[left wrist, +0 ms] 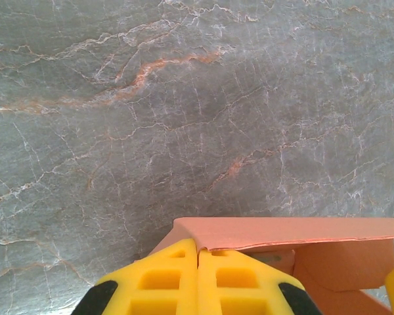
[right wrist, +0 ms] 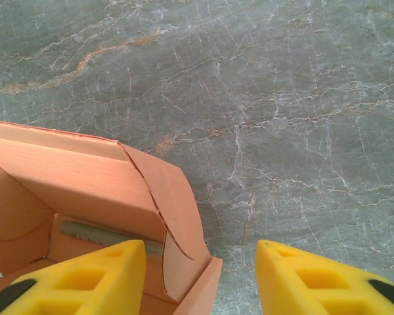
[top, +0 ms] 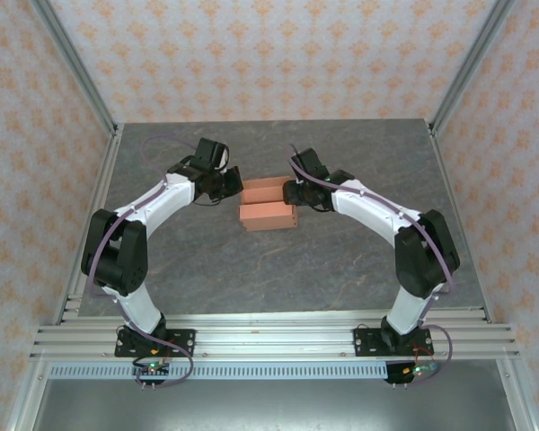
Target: Fold the paper box
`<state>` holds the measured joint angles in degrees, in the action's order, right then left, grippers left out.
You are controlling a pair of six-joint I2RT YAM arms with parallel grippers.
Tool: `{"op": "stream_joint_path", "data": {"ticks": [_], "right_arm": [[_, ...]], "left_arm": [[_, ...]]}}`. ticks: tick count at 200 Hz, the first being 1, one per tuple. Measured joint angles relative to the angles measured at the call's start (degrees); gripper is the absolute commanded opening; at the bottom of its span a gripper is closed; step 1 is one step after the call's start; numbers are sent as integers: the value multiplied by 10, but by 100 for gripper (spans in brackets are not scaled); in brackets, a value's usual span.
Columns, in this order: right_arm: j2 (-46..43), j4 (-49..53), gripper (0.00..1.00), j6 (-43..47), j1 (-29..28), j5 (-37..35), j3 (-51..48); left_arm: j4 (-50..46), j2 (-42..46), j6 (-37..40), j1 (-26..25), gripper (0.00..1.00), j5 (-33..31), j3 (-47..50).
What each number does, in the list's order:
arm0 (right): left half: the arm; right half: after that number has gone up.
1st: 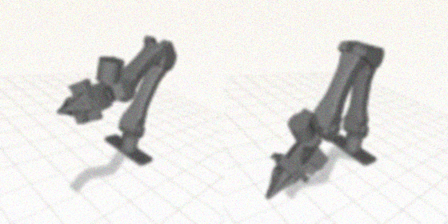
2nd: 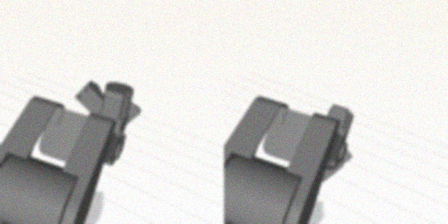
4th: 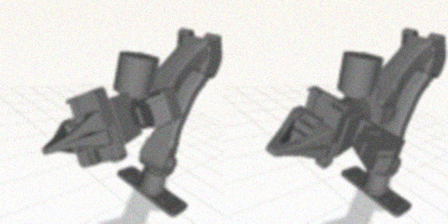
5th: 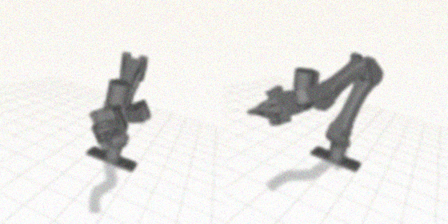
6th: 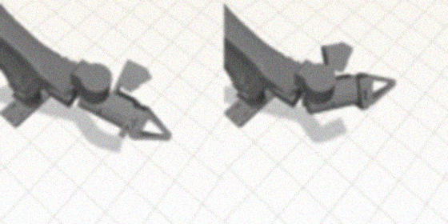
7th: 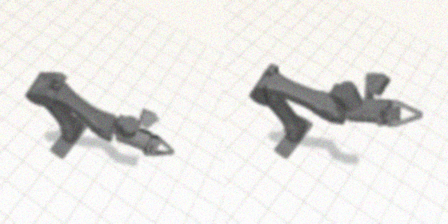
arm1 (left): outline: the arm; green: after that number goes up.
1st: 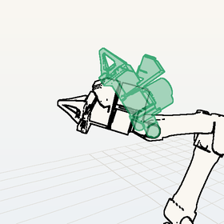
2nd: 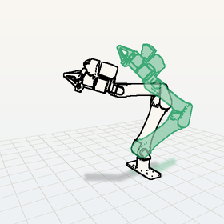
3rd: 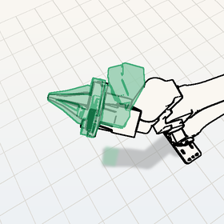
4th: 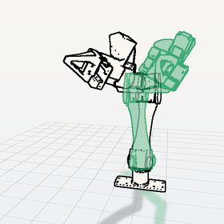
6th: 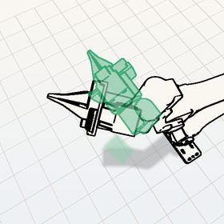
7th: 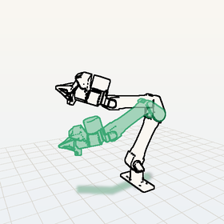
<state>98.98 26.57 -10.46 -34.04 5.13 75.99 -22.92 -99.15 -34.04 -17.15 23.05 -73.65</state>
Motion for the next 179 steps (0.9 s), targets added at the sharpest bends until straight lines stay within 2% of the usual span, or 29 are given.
{"op": "stream_joint_path", "data": {"ticks": [48, 117, 179], "right_arm": [[-8, 7, 52, 0, 4, -3, 9], [0, 8, 56, 0, 8, 23, 76], [-21, 5, 44, 18, 6, 74, 24]], "left_arm": [[-17, 0, 16, 0, 0, -10, -3], [-51, 0, 46, 0, 0, -16, -19], [-62, -6, 56, 0, 0, -17, -37]]}}
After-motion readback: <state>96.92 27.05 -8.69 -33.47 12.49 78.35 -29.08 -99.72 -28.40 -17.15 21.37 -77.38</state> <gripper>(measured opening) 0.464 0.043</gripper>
